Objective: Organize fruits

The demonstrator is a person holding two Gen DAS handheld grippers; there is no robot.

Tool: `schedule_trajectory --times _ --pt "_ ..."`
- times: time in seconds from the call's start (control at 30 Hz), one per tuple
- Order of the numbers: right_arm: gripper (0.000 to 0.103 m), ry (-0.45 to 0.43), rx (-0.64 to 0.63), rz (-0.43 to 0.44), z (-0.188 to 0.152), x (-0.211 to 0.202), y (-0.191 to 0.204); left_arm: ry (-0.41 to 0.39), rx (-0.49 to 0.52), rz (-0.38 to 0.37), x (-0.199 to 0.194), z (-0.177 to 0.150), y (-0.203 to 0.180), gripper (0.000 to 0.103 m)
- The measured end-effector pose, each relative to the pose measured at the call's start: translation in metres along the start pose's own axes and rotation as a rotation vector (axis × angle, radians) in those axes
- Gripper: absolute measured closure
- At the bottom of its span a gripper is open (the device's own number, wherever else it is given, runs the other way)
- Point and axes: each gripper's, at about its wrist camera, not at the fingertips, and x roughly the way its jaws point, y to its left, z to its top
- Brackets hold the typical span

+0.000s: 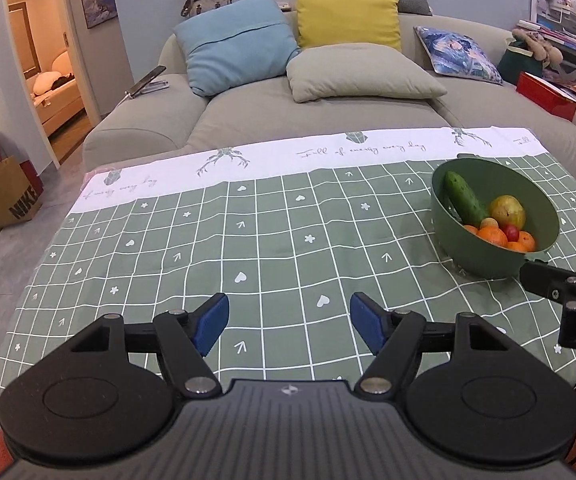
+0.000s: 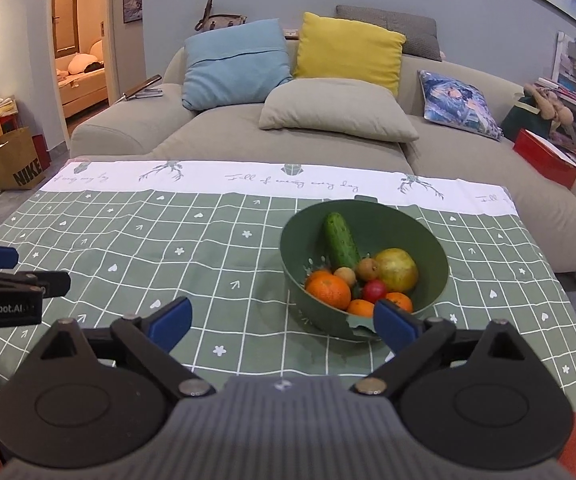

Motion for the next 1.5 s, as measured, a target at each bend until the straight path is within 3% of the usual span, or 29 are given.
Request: schedule_trajectory --times 1.5 --pt "0.009 0.009 -0.048 0.008 -0.0002 0.0012 0.0055 0.019 -0.022 0.009 0.0017 0.0014 0.0071 0.022"
